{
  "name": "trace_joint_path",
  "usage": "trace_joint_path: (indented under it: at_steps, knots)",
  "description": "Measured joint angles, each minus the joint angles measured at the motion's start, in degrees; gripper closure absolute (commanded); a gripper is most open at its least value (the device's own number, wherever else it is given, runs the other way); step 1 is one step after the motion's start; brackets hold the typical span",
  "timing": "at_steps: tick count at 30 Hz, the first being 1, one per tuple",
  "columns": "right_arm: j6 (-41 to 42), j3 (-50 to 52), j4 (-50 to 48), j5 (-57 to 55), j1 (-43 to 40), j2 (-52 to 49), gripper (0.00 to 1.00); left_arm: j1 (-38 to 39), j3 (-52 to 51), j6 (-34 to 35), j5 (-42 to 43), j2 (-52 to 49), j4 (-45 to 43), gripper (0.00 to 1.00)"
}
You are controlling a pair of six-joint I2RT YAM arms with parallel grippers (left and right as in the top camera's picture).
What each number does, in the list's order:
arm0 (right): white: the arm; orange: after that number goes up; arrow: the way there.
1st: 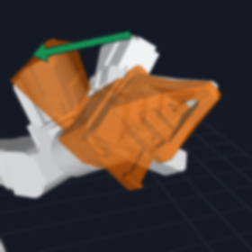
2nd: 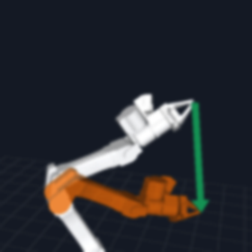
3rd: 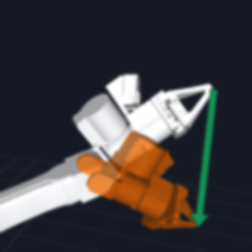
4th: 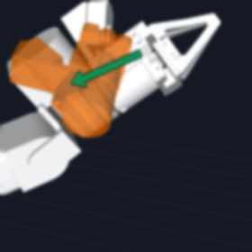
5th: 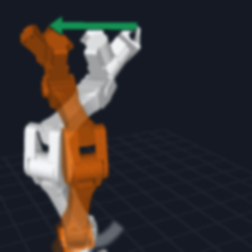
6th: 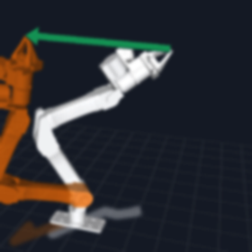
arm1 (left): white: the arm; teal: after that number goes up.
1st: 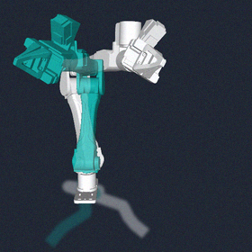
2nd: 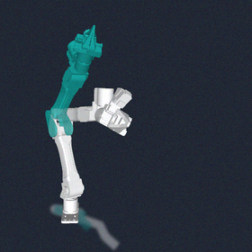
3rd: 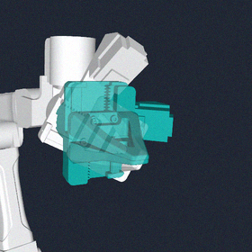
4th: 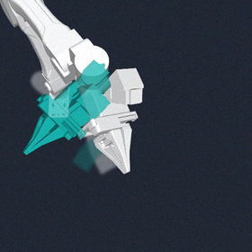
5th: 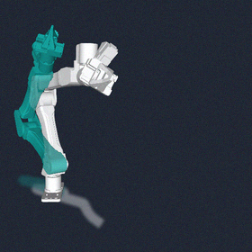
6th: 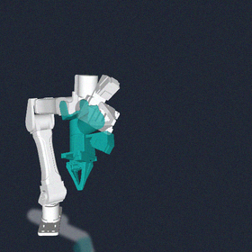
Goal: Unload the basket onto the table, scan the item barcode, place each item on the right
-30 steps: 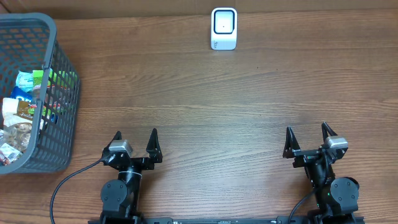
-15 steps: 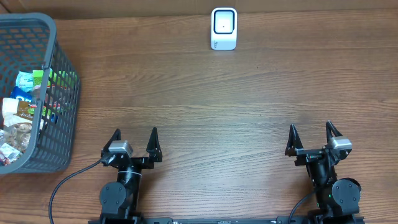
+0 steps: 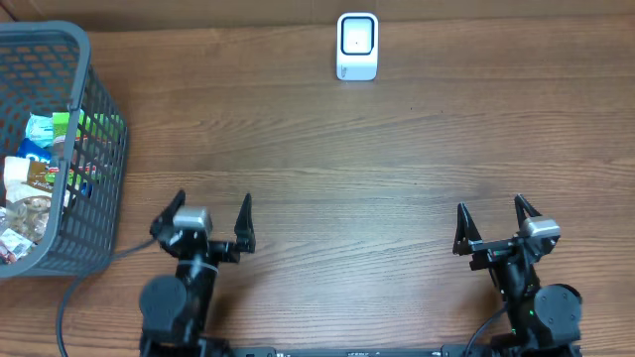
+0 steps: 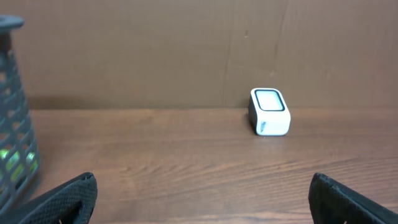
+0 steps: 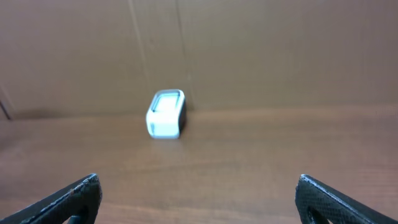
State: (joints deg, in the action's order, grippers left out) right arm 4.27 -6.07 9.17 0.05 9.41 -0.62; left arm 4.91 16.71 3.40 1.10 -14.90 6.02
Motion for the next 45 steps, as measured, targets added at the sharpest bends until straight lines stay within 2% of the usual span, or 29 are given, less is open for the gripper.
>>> trace_joint_path:
  at_steps: [6, 11, 16, 23, 28, 33, 37, 40, 45]
  knots:
    - [-0.09, -9.64, 8.2, 1.29, 0.0, -0.02, 0.0, 0.0, 16.68, -3.52, 4.57, -19.41, 4.63, 0.0]
    - [-1.09, -17.66, 12.63, 1.53, 0.0, -2.8, 0.0, 0.0, 38.69, -5.6, 10.84, -38.38, 17.44, 0.0]
    - [-1.33, -27.63, 15.47, 2.75, 0.0, -12.83, 0.0, 0.0, 64.98, -6.82, 14.27, -56.87, 35.28, 0.0]
    - [-1.49, -45.62, 26.71, 4.09, 0.0, -29.97, 0.0, 0.0, 88.63, -8.31, 15.45, -70.66, 47.67, 0.0]
    - [-1.51, -65.81, 45.9, 4.66, 0.0, -49.33, 0.0, 0.0, 93.29, -10.73, 15.69, -72.15, 47.76, 0.01]
    - [-1.42, -76.87, 53.75, 5.29, 0.0, -62.01, 0.0, 0.0, 93.5, -11.13, 15.96, -72.52, 47.76, 0.01]
    - [-0.37, -77.57, 54.6, 7.3, 0.0, -66.75, 0.0, 0.0, 93.5, -11.13, 16.2, -73.09, 48.89, 0.0]
    - [0.22, -77.57, 54.07, 9.7, 0.0, -69.77, 0.0, 0.0, 93.94, -10.38, 15.96, -73.26, 50.53, 0.03]
    - [0.37, -77.57, 52.96, 12.02, 0.0, -72.63, 0.0, -2.38, 101.22, -5.53, 10.38, -73.77, 57.29, 0.07]
